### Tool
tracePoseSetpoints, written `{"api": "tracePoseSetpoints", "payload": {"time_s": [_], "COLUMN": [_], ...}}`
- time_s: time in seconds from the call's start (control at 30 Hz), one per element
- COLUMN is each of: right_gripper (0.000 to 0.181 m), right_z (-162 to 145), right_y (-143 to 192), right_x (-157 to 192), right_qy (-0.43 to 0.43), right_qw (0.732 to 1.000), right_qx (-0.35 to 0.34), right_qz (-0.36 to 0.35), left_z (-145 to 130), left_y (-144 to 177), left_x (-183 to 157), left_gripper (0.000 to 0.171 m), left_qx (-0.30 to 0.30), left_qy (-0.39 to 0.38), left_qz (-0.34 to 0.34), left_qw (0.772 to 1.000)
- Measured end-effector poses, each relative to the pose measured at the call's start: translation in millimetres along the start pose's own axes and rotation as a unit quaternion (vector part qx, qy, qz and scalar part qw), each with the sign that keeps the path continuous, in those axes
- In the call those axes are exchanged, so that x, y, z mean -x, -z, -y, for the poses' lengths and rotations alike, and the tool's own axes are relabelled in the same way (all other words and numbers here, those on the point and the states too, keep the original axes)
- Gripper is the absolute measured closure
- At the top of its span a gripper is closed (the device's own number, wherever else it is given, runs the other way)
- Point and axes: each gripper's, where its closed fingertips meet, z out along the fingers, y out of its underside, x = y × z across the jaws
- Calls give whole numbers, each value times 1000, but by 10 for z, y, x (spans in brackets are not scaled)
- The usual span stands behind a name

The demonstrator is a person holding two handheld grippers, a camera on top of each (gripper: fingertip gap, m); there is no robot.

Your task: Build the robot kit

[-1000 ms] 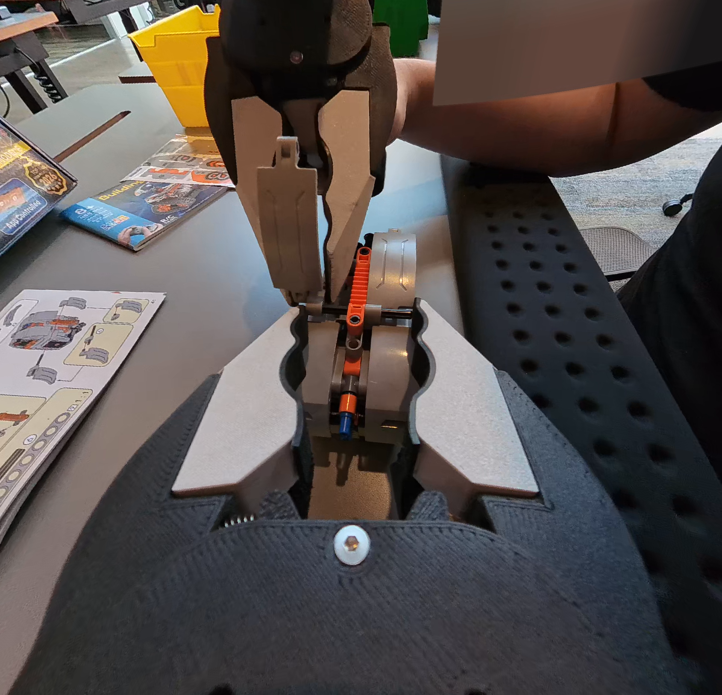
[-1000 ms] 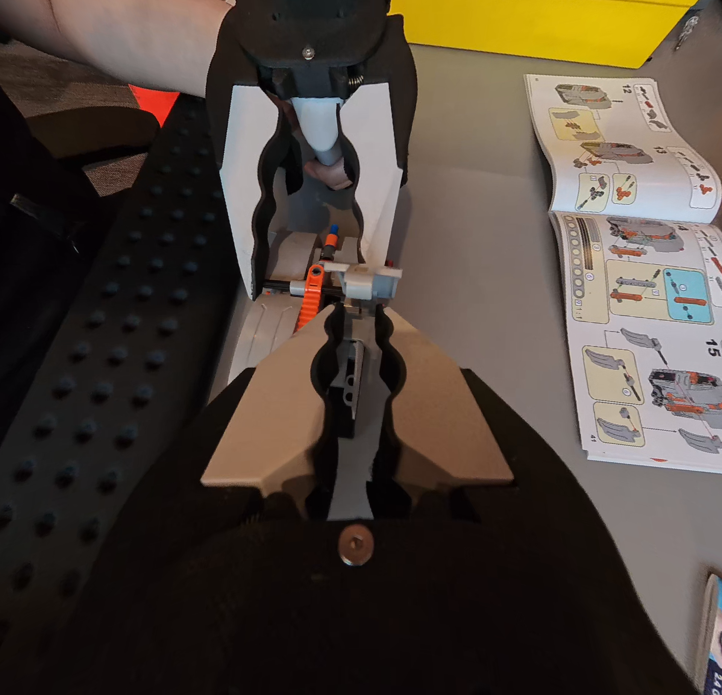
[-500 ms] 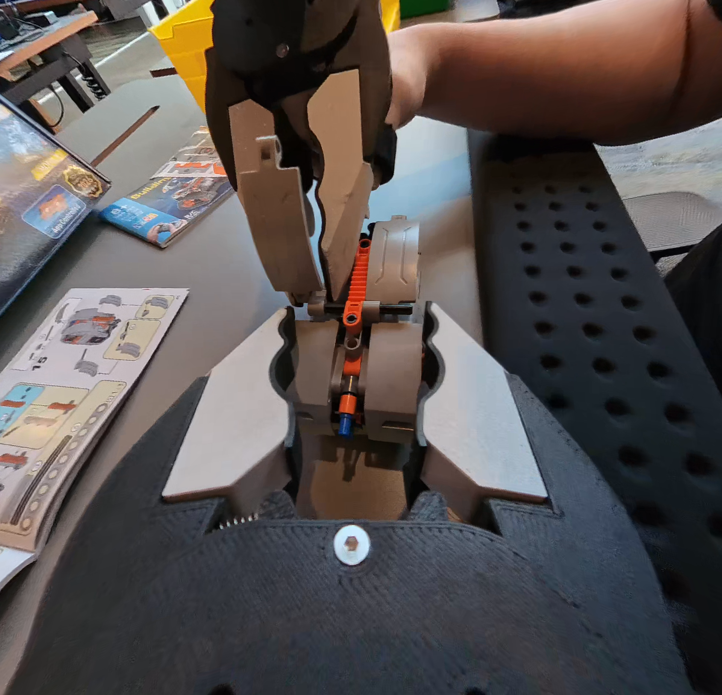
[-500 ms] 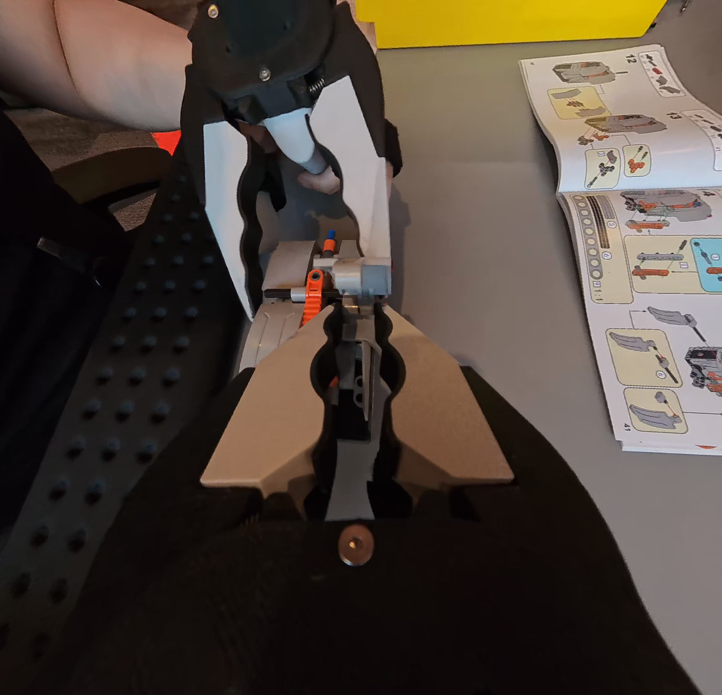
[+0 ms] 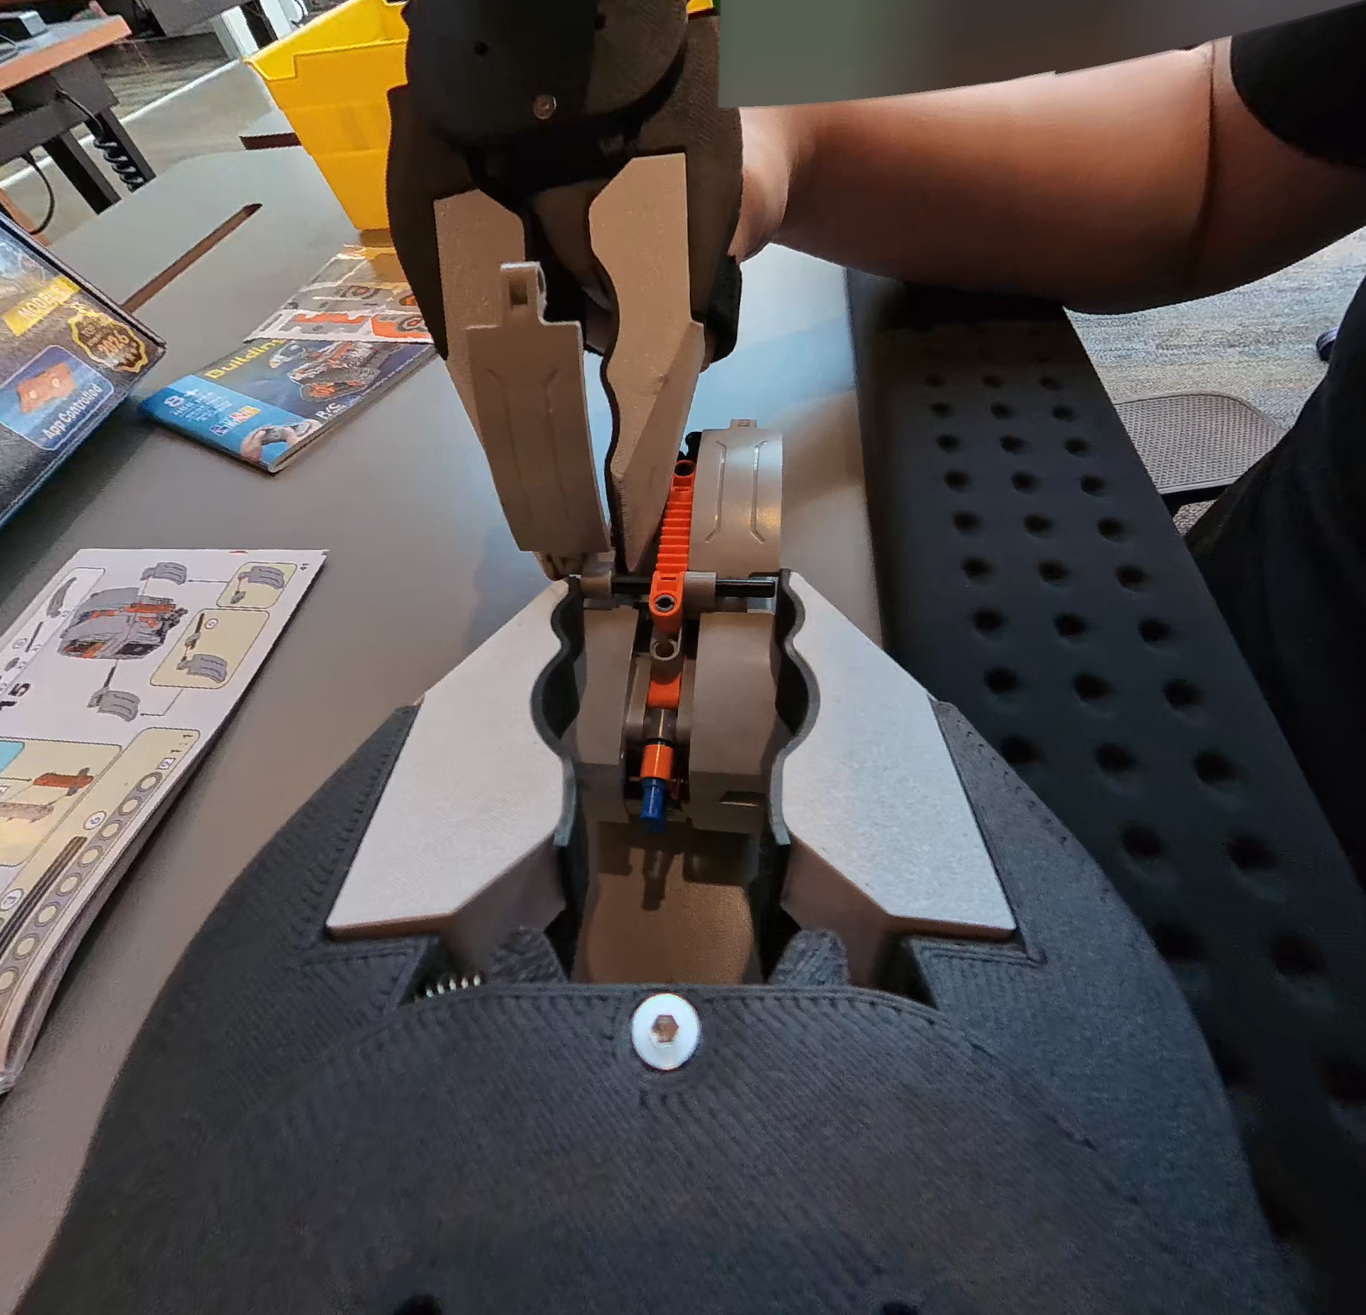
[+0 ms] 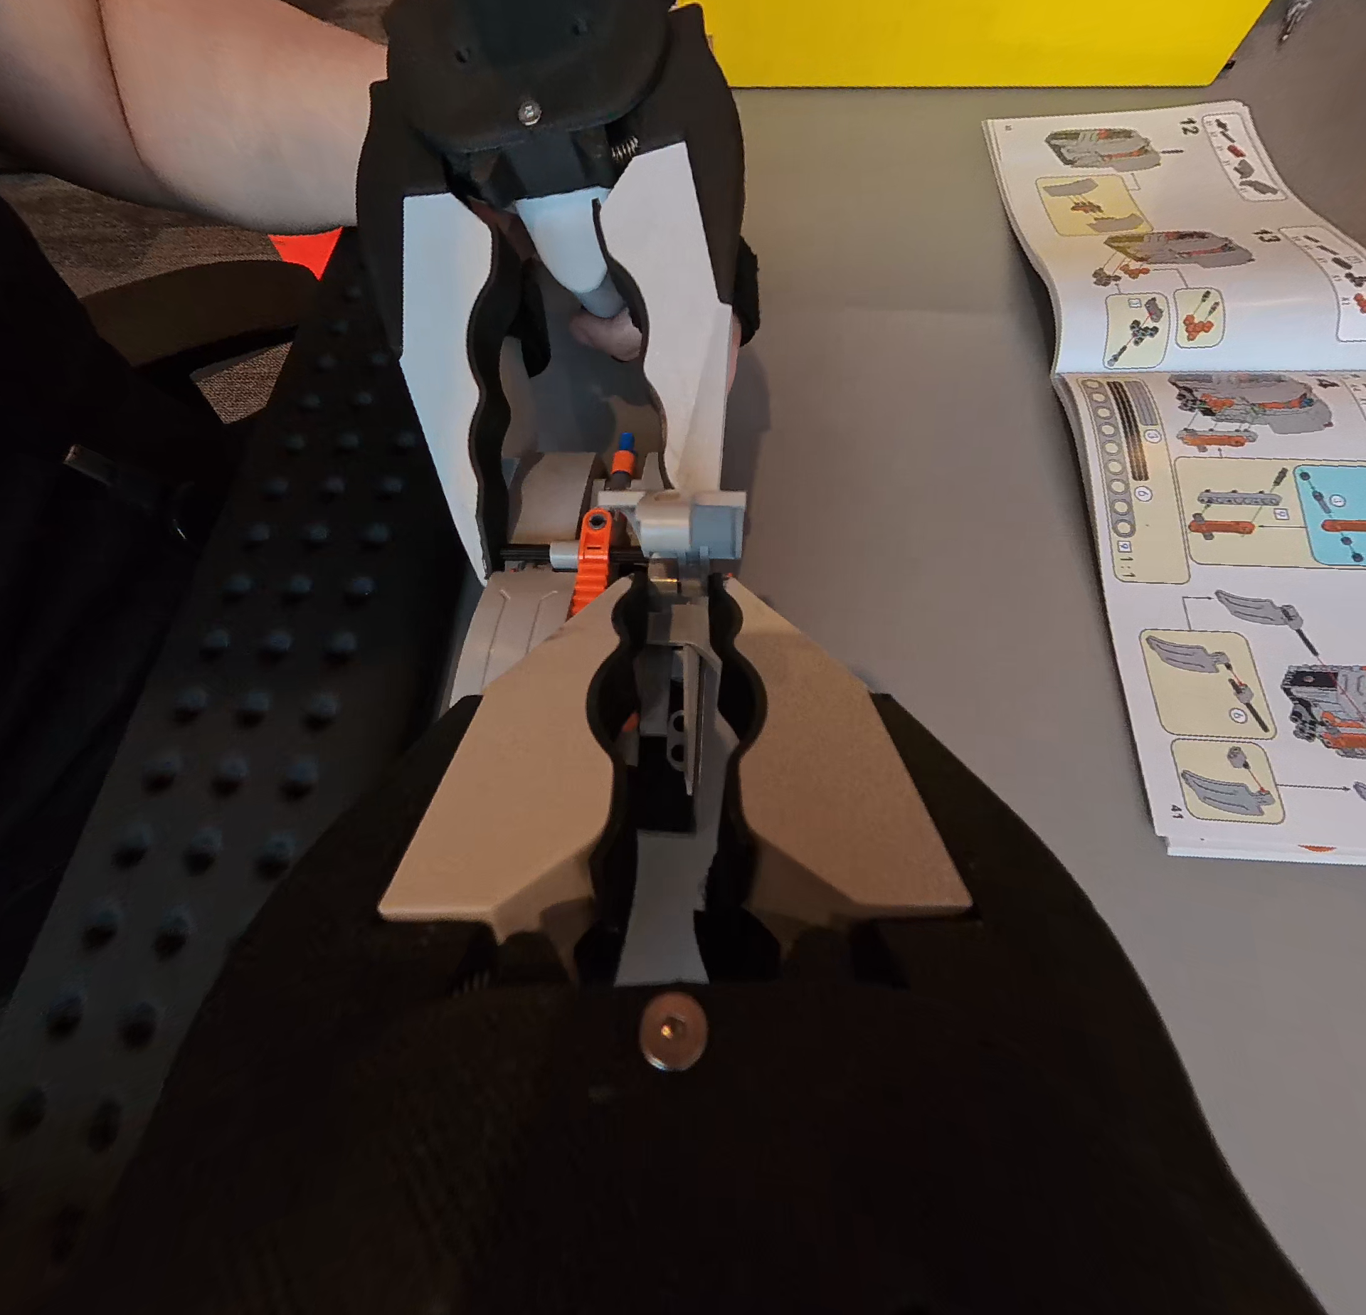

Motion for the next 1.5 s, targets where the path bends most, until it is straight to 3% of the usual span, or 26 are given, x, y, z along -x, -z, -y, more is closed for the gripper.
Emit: {"api": "tracePoseSetpoints", "payload": {"time_s": [0.97, 1.27, 1.4, 1.47, 1.5], "right_gripper": [168, 167, 167, 167, 167], "right_z": [-36, 1, 10, 11, 10], "right_y": [42, 23, 15, 22, 21], "right_x": [99, 56, 36, 40, 34], "right_qy": [21, -3, 7, 13, 10], "right_qw": [1000, 1000, 1000, 1000, 1000], "right_qx": [17, -15, -17, -17, -18], "right_qz": [-7, 3, -8, -10, -10], "left_z": [-3, 10, 2, -43, -55], "left_y": [-33, -5, -2, -9, -10], "left_x": [-81, -60, -16, 38, 20], "left_gripper": [124, 123, 114, 95, 95], "left_qx": [3, -14, -9, 7, 10], "left_qy": [-17, 16, 18, 21, 21], "left_qz": [-26, -24, -9, 6, -1], "left_qw": [1000, 999, 1000, 1000, 1000]}}
